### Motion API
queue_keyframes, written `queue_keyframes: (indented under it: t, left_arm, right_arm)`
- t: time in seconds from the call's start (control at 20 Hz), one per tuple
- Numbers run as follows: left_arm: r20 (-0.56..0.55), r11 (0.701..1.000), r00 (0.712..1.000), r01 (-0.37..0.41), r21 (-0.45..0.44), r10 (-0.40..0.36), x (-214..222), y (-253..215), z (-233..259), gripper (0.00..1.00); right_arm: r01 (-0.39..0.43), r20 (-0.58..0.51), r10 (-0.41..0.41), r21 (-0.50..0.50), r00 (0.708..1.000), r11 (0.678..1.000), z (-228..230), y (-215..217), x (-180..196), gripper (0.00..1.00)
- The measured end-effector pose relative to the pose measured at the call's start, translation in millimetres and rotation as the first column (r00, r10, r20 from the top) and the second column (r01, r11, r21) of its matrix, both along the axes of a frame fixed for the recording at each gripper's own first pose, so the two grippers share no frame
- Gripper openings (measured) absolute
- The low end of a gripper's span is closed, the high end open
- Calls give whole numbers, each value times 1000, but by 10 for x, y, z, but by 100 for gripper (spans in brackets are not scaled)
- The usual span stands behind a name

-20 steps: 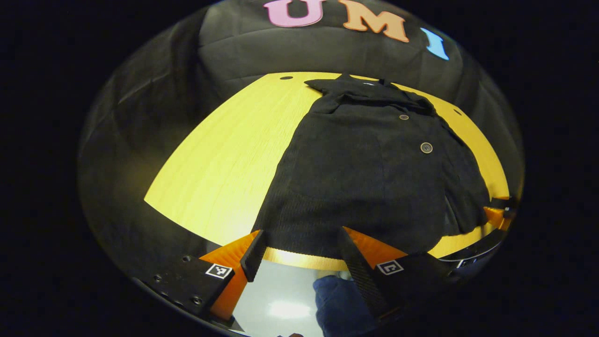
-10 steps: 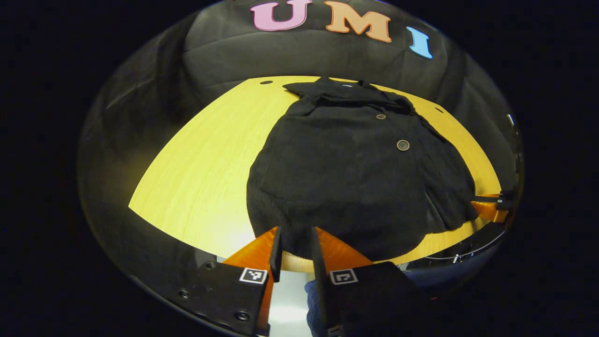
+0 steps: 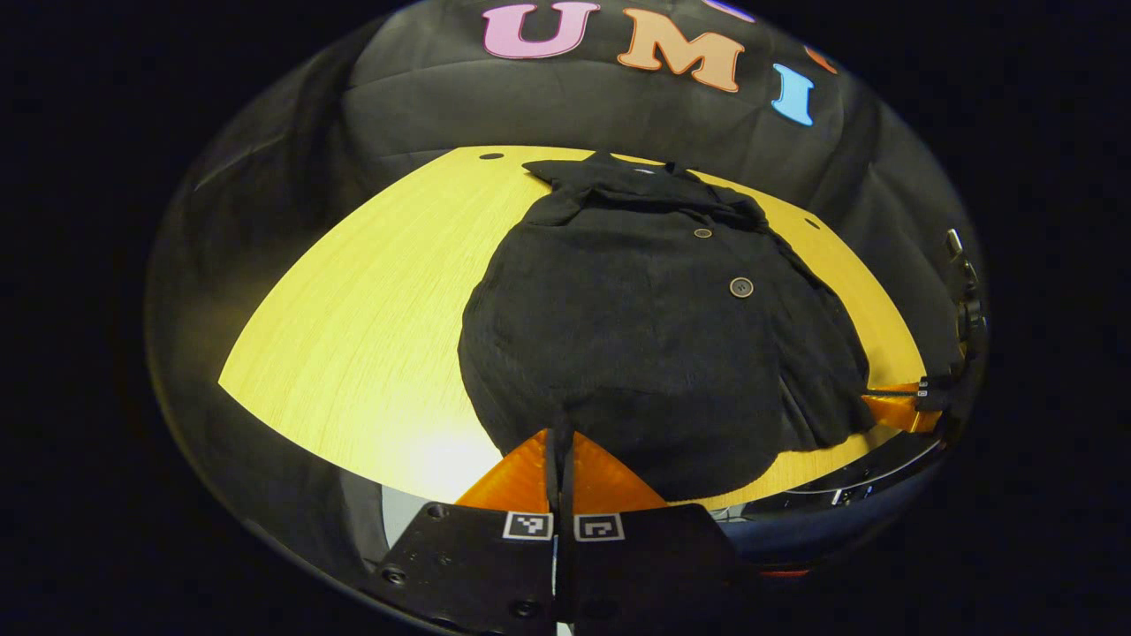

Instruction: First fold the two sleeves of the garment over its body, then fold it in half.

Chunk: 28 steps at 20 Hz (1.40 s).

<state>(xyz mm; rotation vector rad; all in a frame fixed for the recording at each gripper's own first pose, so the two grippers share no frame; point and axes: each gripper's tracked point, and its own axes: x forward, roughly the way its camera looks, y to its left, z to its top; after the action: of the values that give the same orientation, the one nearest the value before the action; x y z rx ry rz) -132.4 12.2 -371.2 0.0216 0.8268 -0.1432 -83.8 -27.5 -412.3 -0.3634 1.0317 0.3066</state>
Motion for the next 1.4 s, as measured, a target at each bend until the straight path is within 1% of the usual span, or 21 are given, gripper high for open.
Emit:
queue_keyframes:
  t: [0.15,0.3,0.35,0.4,0.45,0.6,0.8,1.0,1.15,1.35,1.4]
  left_arm:
    - [-7,1000,1000,18,19,-18,35,2,3,0]
    - [14,1000,1000,7,21,-7,168,1,117,0]
    - [30,1000,1000,7,18,-7,243,-20,209,0]
    - [55,1000,998,10,12,-11,304,-43,321,0]
    - [85,1000,996,17,1,-17,395,-81,461,0]
    - [165,999,985,50,-14,-47,720,-218,815,0]
    - [281,996,956,84,-6,-79,1234,-354,1255,0]
    - [359,996,930,87,-28,-72,1719,-433,1560,0]
    - [410,995,909,96,-27,-76,2056,-487,1748,0]
    - [468,993,880,111,-34,-82,2422,-598,2007,0]
    - [473,993,877,112,-27,-85,2500,-604,2020,0]
  right_arm:
    - [11,28,-12,25,1000,1000,119,56,71,11]
    - [10,58,-13,56,998,998,283,126,168,11]
    - [10,65,-14,65,998,998,349,146,214,11]
    - [9,76,-15,71,997,997,411,176,260,7]
    - [6,95,-13,77,995,997,498,205,328,11]
    - [-19,160,5,85,987,996,779,325,575,11]
    - [-49,249,19,112,968,992,1118,514,984,11]
    - [-74,322,31,122,946,990,1392,663,1487,11]
    - [-101,384,57,94,921,990,1626,724,1884,11]
    - [-115,433,76,65,898,991,1812,775,2298,11]
    - [-116,441,79,56,894,992,1840,784,2390,7]
